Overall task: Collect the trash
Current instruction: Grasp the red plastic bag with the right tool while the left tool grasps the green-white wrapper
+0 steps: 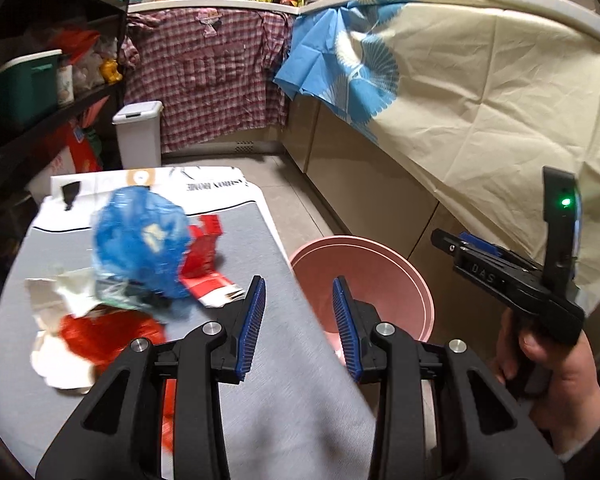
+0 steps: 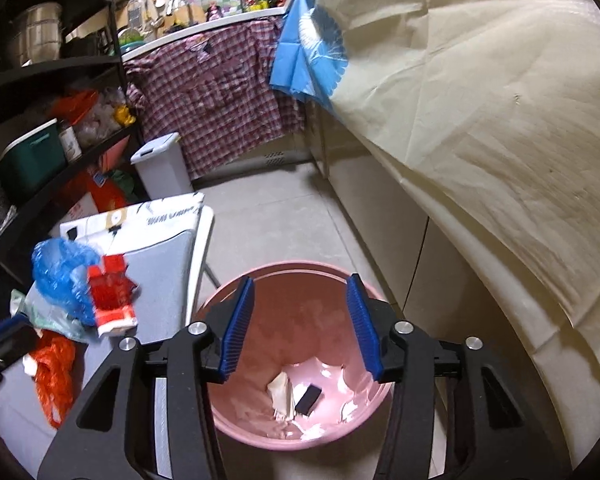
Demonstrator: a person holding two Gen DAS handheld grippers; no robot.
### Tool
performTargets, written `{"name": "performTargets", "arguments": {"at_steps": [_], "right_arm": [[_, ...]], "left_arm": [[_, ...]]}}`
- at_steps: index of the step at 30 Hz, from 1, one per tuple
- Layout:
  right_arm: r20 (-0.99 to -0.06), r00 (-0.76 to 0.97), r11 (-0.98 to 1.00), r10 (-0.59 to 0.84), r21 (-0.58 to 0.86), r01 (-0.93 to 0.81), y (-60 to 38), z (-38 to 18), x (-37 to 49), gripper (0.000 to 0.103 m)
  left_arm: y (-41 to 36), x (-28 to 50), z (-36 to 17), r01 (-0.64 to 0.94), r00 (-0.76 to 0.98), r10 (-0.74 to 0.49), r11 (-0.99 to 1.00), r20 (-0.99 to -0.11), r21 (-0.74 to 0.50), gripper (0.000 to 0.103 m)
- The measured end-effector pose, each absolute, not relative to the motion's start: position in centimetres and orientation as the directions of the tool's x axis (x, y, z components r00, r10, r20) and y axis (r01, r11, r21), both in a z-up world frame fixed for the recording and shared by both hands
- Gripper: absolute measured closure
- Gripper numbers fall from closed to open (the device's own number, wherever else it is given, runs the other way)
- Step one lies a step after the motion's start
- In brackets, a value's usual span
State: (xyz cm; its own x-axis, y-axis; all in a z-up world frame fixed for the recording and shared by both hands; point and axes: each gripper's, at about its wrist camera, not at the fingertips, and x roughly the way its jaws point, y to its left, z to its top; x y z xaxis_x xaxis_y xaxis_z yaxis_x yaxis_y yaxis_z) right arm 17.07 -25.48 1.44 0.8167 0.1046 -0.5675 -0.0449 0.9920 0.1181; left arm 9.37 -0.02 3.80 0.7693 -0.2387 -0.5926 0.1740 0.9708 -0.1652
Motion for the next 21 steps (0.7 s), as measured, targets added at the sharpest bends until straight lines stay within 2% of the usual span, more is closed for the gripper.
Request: {"name": "performTargets", "arguments": {"at_steps": [9,13,15,17,21], "right_arm": [[-0.527,0.824,0.978,0.207,0.126,-0.165,-22.6,3.9,13.3,0.057],[-0.505,0.821,0.964,0.267,0.148,-0.223,-20.2,4.7,12.0,0.057],[-0.498,0.813,0.953,0.303,0.172,-0.25,-19.0,4.8,11.8,0.061],[-0.491,0.804,0.942,0.335,0.189,-0.277,-17.7,5.0,11.5,0.068],[-0.492,0.774,0.917,0.4,0.22,-0.334,-14.5,4.4,11.4,0.077]], "left_arm": [[7.1,5.7,7.0,0.126,0.787,-0.2,0.978,-0.584,-0.165,0.07],[11.0,5.0,8.4,0.093,0.802,-0.161,0.985,-0.575,-0.146,0.075],[12.6,5.0,9.0,0.08,0.815,-0.135,0.989,-0.564,-0.123,0.076],[14.3,5.0,9.4,0.059,0.826,-0.113,0.992,-0.553,-0.114,0.081],[17.4,4.8,9.3,0.006,0.849,-0.072,0.992,-0.523,-0.126,0.082]]}}
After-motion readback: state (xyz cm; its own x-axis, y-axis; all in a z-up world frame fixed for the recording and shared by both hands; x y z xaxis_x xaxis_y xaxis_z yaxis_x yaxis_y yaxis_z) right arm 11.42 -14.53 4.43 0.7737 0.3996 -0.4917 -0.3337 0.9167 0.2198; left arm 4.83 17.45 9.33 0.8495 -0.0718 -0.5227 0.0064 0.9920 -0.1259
